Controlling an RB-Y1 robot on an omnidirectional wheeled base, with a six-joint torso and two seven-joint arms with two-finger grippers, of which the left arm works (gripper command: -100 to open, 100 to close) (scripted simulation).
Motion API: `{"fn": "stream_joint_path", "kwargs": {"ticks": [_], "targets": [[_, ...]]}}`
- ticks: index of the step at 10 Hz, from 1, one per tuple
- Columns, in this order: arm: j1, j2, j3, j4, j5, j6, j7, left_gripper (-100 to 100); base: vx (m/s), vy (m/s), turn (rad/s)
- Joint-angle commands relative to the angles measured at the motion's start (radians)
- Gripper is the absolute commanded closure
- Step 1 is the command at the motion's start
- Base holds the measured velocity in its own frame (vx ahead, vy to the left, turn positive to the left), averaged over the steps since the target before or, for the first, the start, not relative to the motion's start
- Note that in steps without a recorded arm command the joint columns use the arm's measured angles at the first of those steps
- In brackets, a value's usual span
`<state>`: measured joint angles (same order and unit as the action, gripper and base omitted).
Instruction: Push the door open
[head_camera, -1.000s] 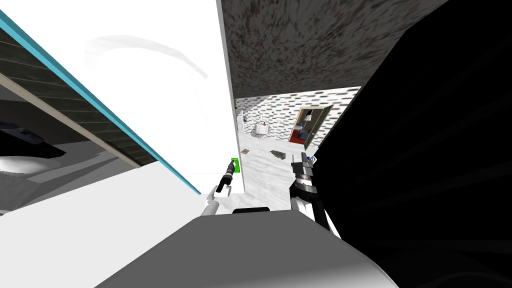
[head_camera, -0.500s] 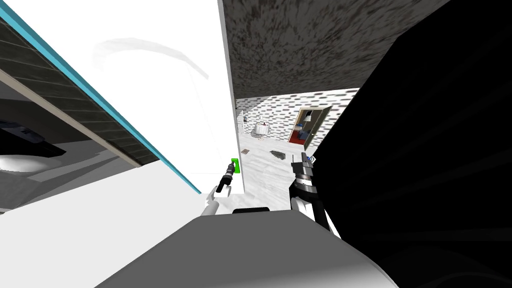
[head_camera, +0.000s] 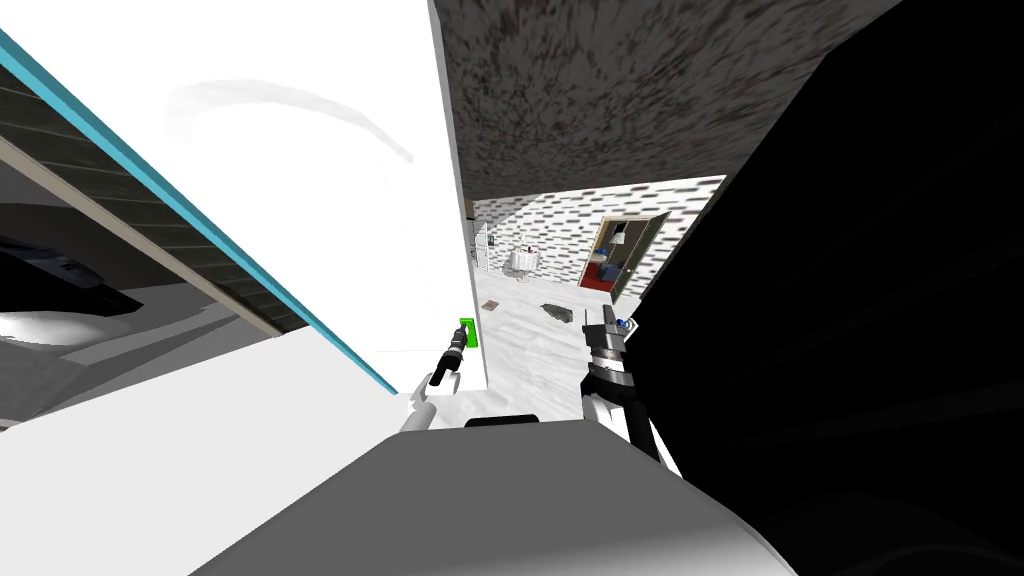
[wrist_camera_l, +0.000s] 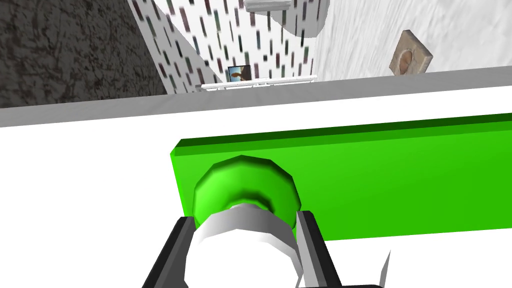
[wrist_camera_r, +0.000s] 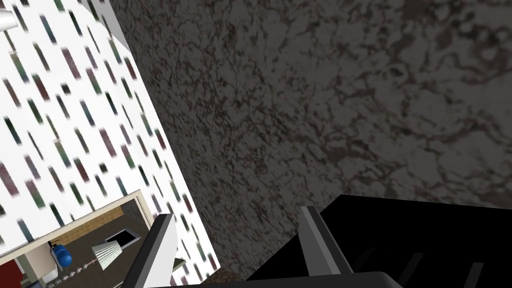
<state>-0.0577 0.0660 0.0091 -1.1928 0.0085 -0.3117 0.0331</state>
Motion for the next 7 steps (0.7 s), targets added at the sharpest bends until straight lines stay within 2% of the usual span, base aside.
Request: {"fn": "stream_joint_path", "kwargs": {"ticks": [1, 5, 7], "targets": [[-0.004, 0.011, 0.021, -0.012, 0.003, -0.001, -0.003, 100, 0.196, -0.072, 0.052], [-0.011, 0.020, 0.070, -0.005, 0.010, 0.001, -0.014, 100, 0.206, -0.077, 0.056], [-0.014, 0.022, 0.090, -0.001, 0.013, 0.002, -0.018, 100, 0.142, -0.067, 0.065]]}}
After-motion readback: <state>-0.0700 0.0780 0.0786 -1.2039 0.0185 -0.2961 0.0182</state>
